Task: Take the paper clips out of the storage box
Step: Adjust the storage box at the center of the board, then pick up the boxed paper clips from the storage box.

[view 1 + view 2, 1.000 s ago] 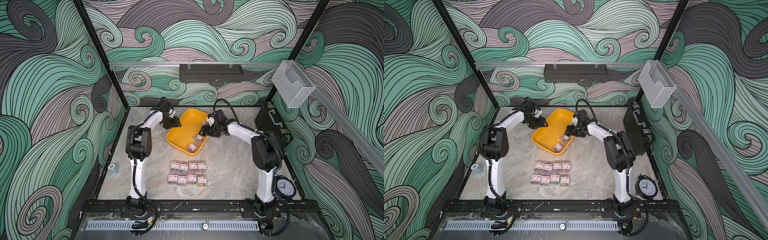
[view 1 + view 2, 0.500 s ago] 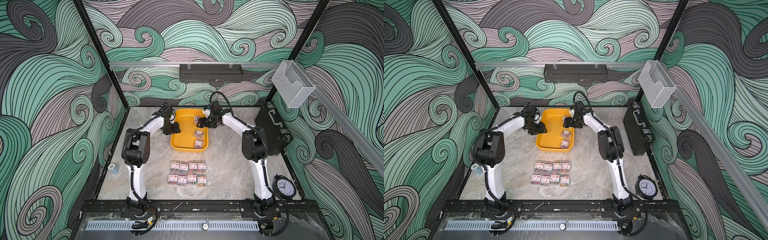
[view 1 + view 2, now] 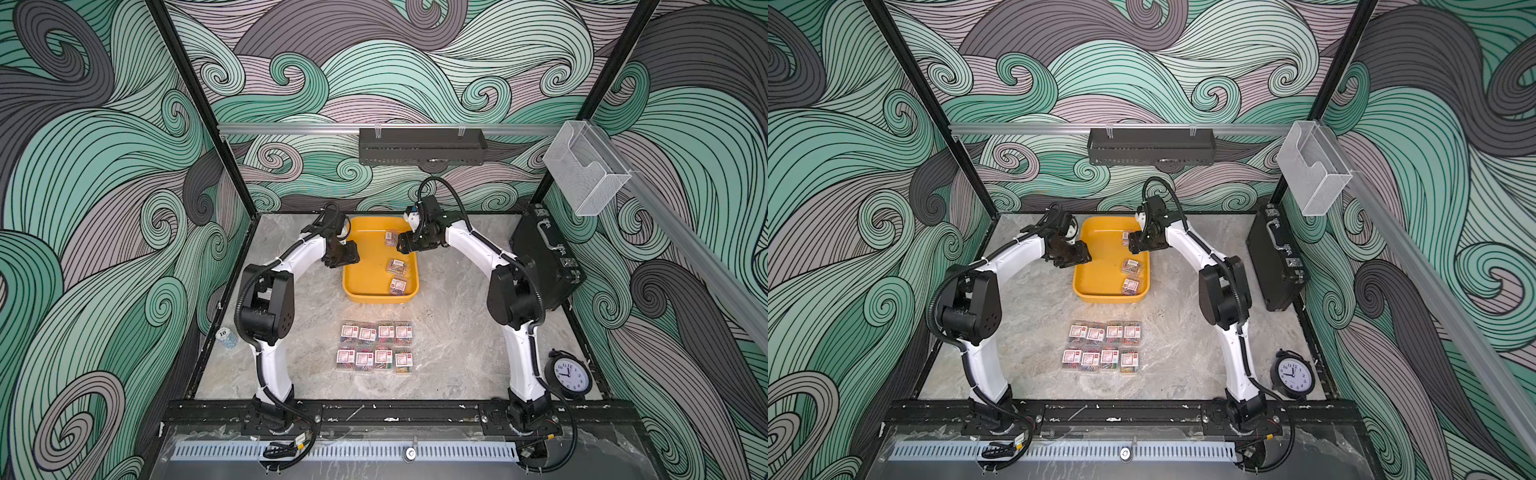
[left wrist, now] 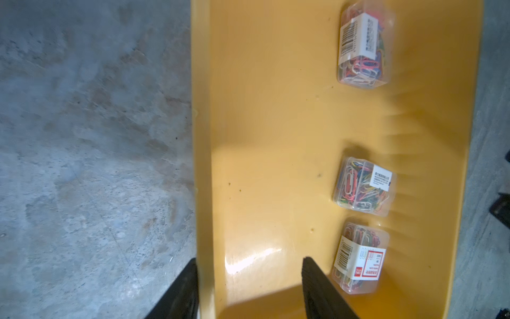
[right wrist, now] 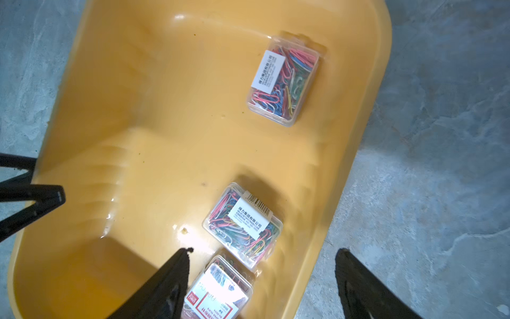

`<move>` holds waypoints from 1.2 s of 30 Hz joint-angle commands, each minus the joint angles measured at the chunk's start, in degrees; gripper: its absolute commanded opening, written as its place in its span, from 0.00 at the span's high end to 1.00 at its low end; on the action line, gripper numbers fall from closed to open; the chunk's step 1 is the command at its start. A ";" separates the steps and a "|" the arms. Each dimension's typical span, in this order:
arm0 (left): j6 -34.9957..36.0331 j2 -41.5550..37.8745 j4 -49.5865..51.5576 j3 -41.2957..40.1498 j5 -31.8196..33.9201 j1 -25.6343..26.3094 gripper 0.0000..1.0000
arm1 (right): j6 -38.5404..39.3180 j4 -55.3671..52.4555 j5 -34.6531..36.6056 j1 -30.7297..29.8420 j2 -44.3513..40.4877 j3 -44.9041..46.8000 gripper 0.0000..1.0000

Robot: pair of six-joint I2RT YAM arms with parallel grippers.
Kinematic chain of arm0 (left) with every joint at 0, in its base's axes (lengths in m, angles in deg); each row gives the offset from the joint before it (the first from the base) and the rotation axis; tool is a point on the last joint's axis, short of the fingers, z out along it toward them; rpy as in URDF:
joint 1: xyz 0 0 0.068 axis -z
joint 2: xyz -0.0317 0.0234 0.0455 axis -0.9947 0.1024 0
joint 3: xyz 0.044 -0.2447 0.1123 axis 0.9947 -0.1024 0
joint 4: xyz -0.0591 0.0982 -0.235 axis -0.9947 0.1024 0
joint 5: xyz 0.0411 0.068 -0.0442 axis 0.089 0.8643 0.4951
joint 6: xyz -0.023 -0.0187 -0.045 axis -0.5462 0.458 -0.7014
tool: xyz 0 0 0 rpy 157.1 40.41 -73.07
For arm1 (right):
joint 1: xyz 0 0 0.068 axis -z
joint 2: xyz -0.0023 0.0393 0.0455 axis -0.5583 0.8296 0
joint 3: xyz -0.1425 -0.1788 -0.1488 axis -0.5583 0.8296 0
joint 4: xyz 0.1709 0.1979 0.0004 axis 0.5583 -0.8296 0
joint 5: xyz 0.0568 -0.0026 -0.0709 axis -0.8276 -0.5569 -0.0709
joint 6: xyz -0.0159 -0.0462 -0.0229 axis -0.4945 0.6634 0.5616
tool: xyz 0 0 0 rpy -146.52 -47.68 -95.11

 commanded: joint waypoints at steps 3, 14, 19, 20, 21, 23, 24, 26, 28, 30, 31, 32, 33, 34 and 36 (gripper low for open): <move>0.09 -2.11 1.29 0.31 2.43 0.59 0.43 | 6.55 -3.34 7.66 -5.11 -2.07 0.04 0.18; -0.33 -9.73 2.95 -3.67 5.98 0.68 0.43 | 13.68 -7.96 13.70 -8.68 6.87 -6.92 0.18; -1.04 -17.88 3.24 -8.64 7.48 1.11 0.42 | 16.90 -8.47 14.57 -8.63 11.61 -10.13 0.17; -1.32 -19.40 3.23 -9.68 7.70 1.21 0.42 | 17.69 -8.47 14.27 -8.60 12.41 -10.68 0.17; -1.68 -21.07 3.19 -10.85 7.82 1.33 0.42 | 18.30 -8.49 14.27 -8.60 13.36 -11.42 0.17; -2.01 -23.66 2.85 -12.69 7.55 1.67 0.41 | 18.98 -8.96 14.41 -8.57 15.03 -13.14 0.17; -2.17 -24.82 2.96 -13.41 7.47 1.85 0.41 | 19.16 -9.48 14.29 -8.60 15.93 -14.23 0.17; -2.68 -26.26 3.13 -14.35 7.57 2.09 0.40 | 19.50 -10.50 14.07 -8.60 17.44 -16.17 0.19; -2.85 -27.37 3.47 -15.00 7.75 2.40 0.40 | 19.58 -11.86 13.61 -8.56 18.55 -18.04 0.25; -3.09 -28.15 3.75 -15.67 8.02 2.66 0.40 | 19.45 -12.02 13.10 -8.62 18.74 -18.08 0.31; -3.07 -28.39 3.78 -15.91 8.01 2.81 0.40 | 19.29 -12.11 12.89 -8.63 18.83 -18.08 0.34; -3.18 -28.53 3.87 -16.09 8.07 2.90 0.40 | 19.11 -12.35 12.84 -8.62 18.91 -18.16 0.37; -3.19 -28.59 4.02 -16.14 8.10 2.99 0.40 | 18.86 -12.51 12.74 -8.57 19.00 -18.14 0.40; -3.16 -28.54 4.18 -16.23 8.15 3.01 0.40 | 18.62 -12.57 12.75 -8.54 19.08 -18.16 0.41; -3.25 -28.51 4.43 -16.22 8.05 3.18 0.40 | 17.84 -12.71 12.98 -8.42 19.24 -18.28 0.42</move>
